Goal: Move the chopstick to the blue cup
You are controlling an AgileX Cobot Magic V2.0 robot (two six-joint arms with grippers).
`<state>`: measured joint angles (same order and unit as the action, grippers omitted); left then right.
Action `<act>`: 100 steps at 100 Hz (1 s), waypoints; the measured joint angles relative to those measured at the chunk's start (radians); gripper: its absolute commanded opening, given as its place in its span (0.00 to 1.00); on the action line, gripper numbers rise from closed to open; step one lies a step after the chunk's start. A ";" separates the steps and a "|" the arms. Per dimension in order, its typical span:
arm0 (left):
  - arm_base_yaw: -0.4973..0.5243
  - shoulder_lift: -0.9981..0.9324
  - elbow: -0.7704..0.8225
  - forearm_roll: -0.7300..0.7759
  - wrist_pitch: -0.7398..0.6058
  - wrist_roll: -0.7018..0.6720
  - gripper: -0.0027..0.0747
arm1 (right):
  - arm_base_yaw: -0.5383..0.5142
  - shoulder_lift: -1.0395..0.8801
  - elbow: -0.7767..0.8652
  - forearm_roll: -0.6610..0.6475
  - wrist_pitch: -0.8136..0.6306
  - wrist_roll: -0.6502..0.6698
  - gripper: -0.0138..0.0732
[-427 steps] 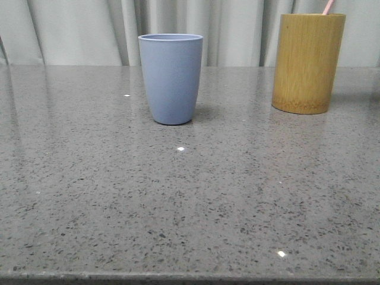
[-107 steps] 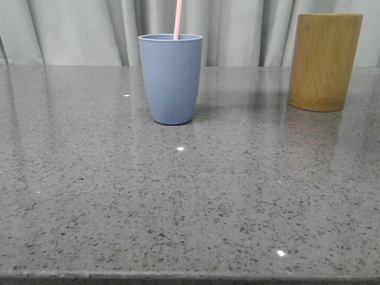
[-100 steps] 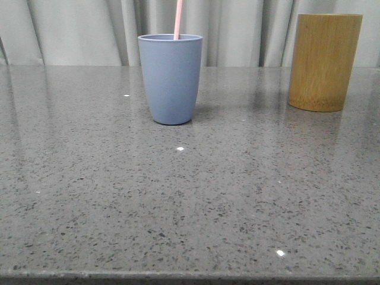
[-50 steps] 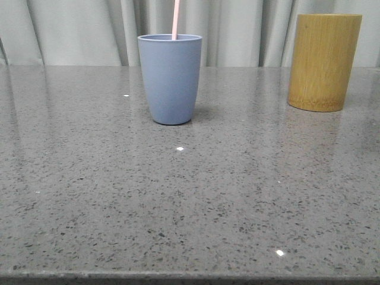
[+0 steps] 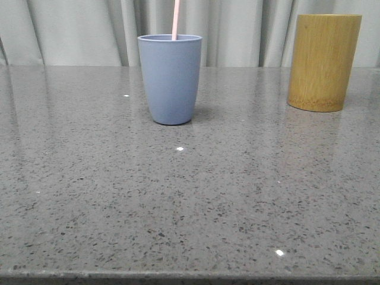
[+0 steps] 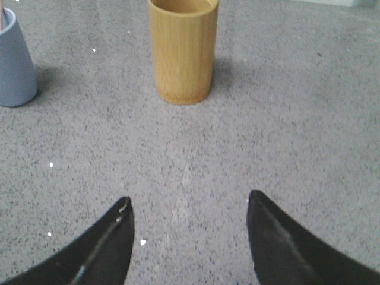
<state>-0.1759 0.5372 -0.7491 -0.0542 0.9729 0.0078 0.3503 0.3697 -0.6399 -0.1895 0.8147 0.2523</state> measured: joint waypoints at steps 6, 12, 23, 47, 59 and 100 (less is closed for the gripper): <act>0.000 0.000 0.000 0.000 0.000 0.000 0.63 | 0.000 -0.033 0.023 0.000 0.002 0.008 0.66; 0.000 0.000 0.000 0.000 0.000 0.000 0.63 | 0.000 -0.049 0.031 -0.002 0.002 0.012 0.66; 0.000 0.000 0.000 0.000 0.000 0.000 0.63 | 0.000 -0.054 0.033 -0.004 -0.002 0.013 0.62; 0.000 0.000 0.000 0.000 0.000 0.000 0.38 | 0.000 -0.054 0.033 -0.004 -0.022 0.014 0.20; 0.000 0.000 0.000 0.000 0.000 0.000 0.10 | 0.000 -0.054 0.033 -0.004 -0.032 0.016 0.09; 0.000 0.000 0.000 0.000 0.000 0.000 0.01 | 0.000 -0.054 0.033 -0.004 -0.035 0.016 0.08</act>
<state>-0.1759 0.5372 -0.7491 -0.0542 0.9729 0.0078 0.3503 0.3153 -0.6067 -0.1938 0.7792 0.2685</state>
